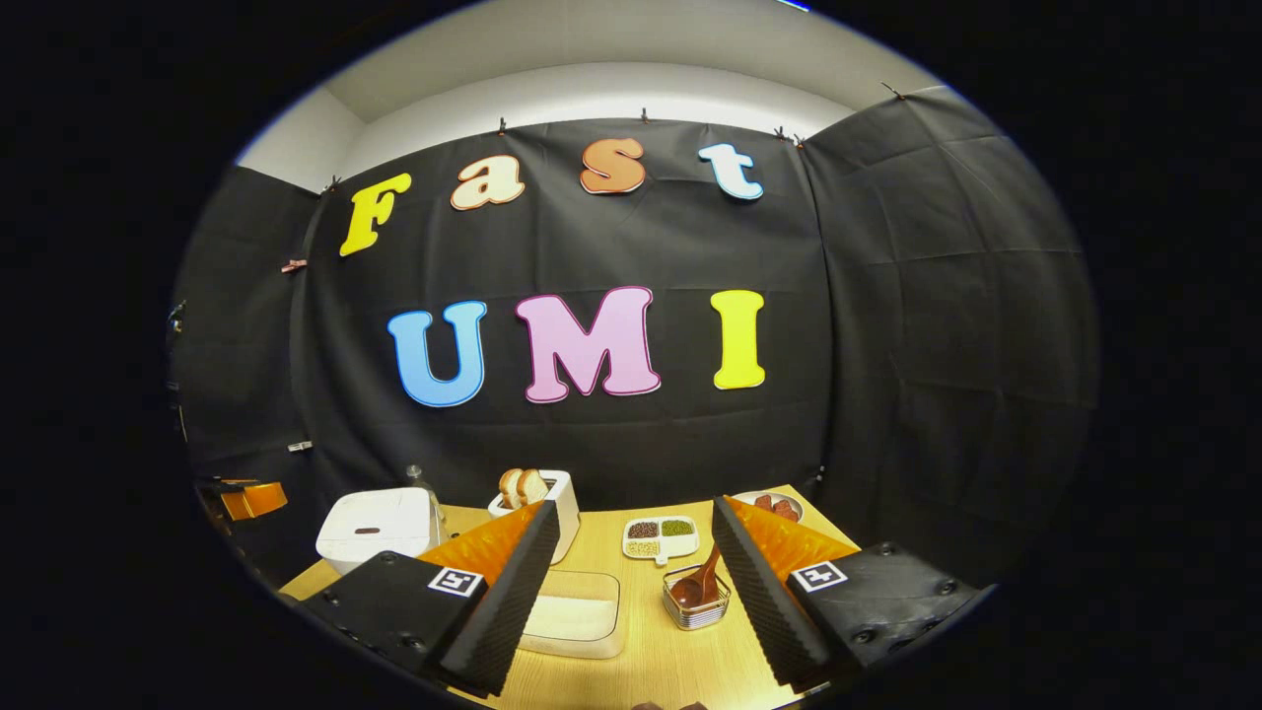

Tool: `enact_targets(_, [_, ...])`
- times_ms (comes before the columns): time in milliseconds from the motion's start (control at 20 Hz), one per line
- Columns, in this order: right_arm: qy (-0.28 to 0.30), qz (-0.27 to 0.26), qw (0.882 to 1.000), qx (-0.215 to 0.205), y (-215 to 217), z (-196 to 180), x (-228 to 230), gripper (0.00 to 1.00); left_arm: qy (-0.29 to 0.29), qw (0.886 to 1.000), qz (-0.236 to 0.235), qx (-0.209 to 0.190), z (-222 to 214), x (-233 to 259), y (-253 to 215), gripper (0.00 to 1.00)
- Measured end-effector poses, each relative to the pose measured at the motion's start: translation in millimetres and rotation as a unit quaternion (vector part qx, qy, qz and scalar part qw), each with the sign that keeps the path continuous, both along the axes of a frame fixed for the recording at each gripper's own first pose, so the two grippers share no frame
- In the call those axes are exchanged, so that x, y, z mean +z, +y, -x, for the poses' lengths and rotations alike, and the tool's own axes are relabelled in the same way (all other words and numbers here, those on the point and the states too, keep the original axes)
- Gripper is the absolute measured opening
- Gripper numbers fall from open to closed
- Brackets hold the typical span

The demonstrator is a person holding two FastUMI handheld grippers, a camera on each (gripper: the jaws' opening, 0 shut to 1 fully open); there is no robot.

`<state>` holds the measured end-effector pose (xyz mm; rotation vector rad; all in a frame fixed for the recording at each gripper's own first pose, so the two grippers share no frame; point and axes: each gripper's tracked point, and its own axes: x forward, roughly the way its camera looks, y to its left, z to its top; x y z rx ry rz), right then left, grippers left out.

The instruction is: Close the left gripper, press the button to open the rice cooker; take a wooden spoon from the chopstick holder with the right hand, scoop a spoonful of rice and pour it into the rice cooker, then put the wooden spoon back into the chopstick holder.

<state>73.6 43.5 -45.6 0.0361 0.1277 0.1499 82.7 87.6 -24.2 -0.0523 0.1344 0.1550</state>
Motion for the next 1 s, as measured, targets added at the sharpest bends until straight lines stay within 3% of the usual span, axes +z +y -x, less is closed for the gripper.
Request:
enact_targets(300, [0.018, -0.005, 1.000, -0.001, -7, -8, -16, 0.97, 0.051, 0.998, 0.029, -0.012, -53, -21, 16, 0.29])
enact_targets(350, [0.022, -0.004, 1.000, -0.005, -11, -10, -19, 0.97, 0.057, 0.998, 0.032, -0.011, -62, -25, 21, 0.27])
enact_targets(400, [0.026, -0.004, 1.000, -0.009, -14, -10, -23, 0.97, 0.064, 0.997, 0.033, -0.003, -70, -29, 28, 0.17])
enact_targets(500, [0.036, -0.005, 0.999, -0.018, -20, -13, -31, 0.97, 0.082, 0.996, 0.041, -0.007, -93, -43, 32, 0.08])
enact_targets(800, [0.070, 0.000, 0.997, -0.043, -44, -17, -55, 0.98, 0.126, 0.990, 0.059, -0.026, -147, -87, 37, 0.07])
enact_targets(1000, [0.088, 0.007, 0.995, -0.054, -55, -16, -66, 0.98, 0.154, 0.985, 0.071, -0.016, -166, -115, 43, 0.07])
